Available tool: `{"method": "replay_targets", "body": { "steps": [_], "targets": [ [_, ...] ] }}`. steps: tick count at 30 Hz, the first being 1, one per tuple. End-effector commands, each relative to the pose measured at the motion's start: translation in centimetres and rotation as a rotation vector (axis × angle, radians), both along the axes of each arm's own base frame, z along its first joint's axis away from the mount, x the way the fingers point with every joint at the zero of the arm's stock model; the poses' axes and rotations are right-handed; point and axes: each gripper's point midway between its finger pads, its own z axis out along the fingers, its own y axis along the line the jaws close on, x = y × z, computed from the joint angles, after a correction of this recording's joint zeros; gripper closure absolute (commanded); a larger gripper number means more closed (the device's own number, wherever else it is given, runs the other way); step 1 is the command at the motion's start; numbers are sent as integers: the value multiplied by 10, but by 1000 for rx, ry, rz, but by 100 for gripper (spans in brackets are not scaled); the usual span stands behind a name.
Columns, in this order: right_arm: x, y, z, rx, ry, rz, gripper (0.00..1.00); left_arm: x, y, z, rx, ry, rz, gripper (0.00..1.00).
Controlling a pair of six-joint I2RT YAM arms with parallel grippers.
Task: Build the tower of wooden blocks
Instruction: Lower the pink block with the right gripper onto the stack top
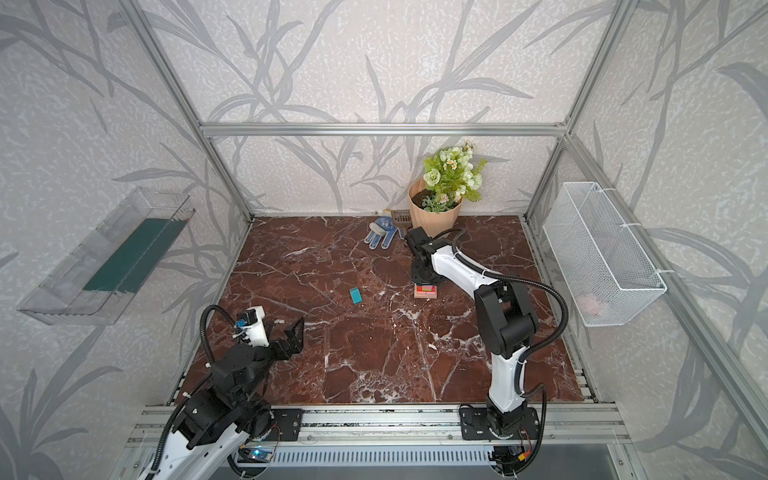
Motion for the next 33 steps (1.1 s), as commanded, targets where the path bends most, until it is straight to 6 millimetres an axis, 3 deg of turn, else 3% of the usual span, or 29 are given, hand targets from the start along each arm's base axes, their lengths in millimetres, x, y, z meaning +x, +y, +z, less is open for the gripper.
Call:
{"method": "replay_targets", "body": {
  "steps": [1,26,33],
  "targets": [
    [-1,-5,6,-13,2,-15,70,0,-1,3,-1,-10,-4,1],
    [0,0,5,17,14,-38,69,0,-1,4,-3,-11,-5,1],
    [1,0,7,18,10,-37,60,0,-1,3,-2,-9,-5,1]
  ]
}}
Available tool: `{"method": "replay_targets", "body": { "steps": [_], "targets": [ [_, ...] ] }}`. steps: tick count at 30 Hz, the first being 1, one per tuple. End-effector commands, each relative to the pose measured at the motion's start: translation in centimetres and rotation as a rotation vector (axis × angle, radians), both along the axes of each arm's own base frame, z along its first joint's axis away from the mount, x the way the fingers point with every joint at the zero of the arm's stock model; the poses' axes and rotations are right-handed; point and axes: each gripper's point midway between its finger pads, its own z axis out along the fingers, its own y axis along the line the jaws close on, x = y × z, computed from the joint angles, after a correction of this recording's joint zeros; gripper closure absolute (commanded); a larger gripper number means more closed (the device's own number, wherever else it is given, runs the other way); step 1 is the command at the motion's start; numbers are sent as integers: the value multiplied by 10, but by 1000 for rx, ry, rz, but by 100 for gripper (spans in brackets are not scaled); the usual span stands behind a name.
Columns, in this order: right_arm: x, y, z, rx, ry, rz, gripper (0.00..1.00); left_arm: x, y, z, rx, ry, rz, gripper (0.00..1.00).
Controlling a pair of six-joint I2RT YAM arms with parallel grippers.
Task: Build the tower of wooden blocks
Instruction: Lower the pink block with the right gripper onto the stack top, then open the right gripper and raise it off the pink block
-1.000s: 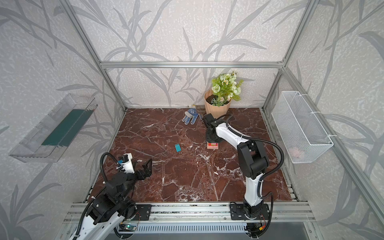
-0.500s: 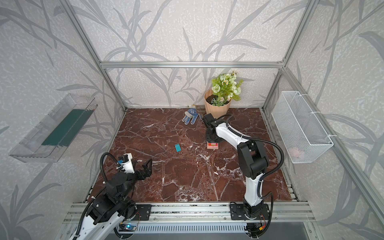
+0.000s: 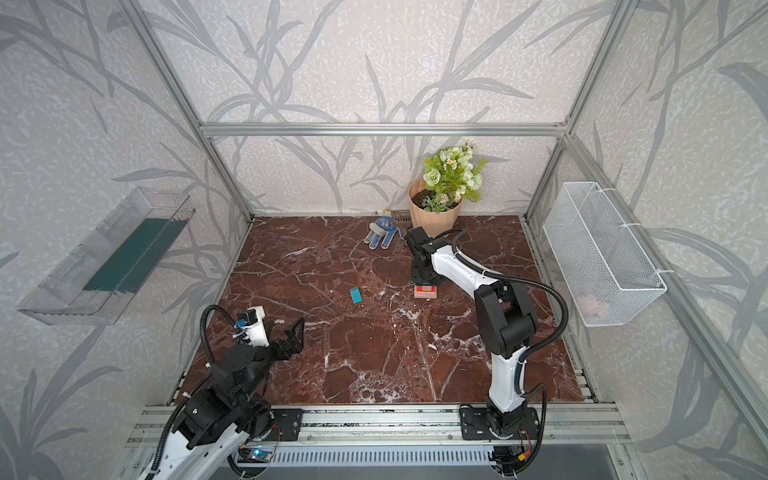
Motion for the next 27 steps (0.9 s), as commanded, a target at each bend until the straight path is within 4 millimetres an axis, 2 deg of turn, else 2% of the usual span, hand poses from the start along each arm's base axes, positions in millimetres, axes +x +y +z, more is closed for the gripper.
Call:
{"method": "replay_targets", "body": {
  "steps": [1,7,16,23,24,27],
  "targets": [
    [3,-1,8,-1,-1,-11,59,0,-1,3,-1,-10,-3,1],
    [4,-2,14,-4,-15,-10,53,0,-1,3,0,-10,-4,1],
    [-1,-2,30,18,-39,-2,53,0,-2,3,-1,-9,-8,1],
    [-20,5,66,65,-133,43,46,0,-1,3,-2,-11,-7,1],
    [-25,7,79,80,-169,56,44,0,-1,3,-1,-10,-6,1],
    [-38,15,102,98,-243,95,38,0,-1,3,-1,-11,-6,1]
  ]
}}
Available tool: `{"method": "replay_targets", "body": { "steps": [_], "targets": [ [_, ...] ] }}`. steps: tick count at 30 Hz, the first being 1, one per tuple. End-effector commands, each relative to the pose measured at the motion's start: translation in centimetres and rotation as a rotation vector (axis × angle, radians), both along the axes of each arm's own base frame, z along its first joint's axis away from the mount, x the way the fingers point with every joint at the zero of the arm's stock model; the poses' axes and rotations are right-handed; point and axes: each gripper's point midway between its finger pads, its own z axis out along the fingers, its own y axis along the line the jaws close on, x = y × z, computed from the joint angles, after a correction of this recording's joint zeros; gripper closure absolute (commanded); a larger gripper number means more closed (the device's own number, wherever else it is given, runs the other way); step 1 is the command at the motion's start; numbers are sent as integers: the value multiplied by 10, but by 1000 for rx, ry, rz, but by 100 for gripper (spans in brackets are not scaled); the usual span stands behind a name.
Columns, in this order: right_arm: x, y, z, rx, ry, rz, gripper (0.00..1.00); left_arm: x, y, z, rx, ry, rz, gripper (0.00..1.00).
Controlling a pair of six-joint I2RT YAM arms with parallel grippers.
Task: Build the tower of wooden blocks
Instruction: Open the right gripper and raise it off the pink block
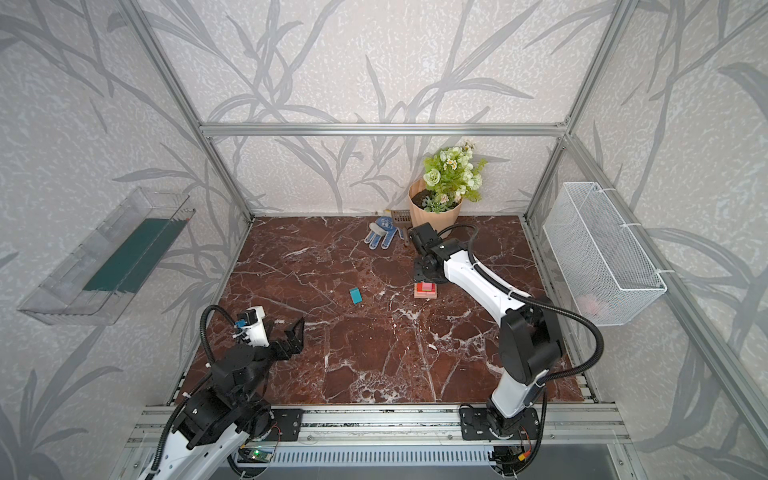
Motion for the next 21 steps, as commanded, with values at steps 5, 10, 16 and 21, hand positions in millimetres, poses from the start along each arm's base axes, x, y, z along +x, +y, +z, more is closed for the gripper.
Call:
{"method": "replay_targets", "body": {
  "steps": [5,10,16,21],
  "targets": [
    [-38,27,60,97,-219,136,29,0,-1,3,-1,-10,-5,1],
    [-57,33,77,143,-344,182,25,0,-1,3,-2,-10,-3,1],
    [-67,14,44,99,-296,131,35,0,-1,3,-1,-8,-3,1],
    [-64,3,4,64,-189,80,62,0,-1,2,0,-8,-4,1]
  ]
}}
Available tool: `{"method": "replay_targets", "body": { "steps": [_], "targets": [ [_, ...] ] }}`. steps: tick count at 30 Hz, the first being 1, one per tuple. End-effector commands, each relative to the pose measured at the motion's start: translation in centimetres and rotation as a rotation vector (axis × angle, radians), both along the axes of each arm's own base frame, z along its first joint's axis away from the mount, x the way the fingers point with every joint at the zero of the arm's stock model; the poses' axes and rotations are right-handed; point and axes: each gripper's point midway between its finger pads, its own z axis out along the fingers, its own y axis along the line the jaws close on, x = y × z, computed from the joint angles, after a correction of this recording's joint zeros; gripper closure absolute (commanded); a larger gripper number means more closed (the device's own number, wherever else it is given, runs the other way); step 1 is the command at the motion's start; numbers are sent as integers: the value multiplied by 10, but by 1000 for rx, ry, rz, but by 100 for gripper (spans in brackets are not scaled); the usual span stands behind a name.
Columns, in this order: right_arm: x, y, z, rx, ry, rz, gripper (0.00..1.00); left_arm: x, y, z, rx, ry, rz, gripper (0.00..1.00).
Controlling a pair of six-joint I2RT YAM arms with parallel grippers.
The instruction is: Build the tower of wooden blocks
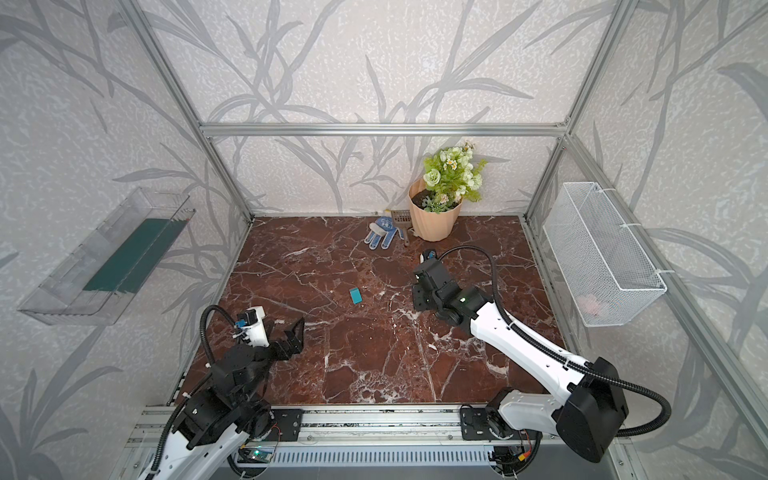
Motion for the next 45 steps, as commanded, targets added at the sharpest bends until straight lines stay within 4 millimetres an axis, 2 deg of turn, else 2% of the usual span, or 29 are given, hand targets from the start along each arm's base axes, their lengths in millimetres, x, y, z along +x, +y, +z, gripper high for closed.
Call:
{"method": "replay_targets", "body": {
  "steps": [1,4,11,15,23,45],
  "targets": [
    [7,-8,-22,-12,54,-57,67,0,-1,3,0,-8,-5,1],
    [13,-11,-40,-24,109,-76,75,0,-1,2,-1,-7,-3,1],
    [30,-16,-73,-48,221,-114,84,0,0,3,0,-8,0,1],
    [37,-18,-85,-44,268,-124,86,0,0,3,0,-10,0,1],
    [48,-23,-93,-50,289,-144,85,0,0,3,1,-9,4,1],
    [63,-25,-92,-66,290,-165,85,0,0,3,1,-8,1,1]
  ]
}}
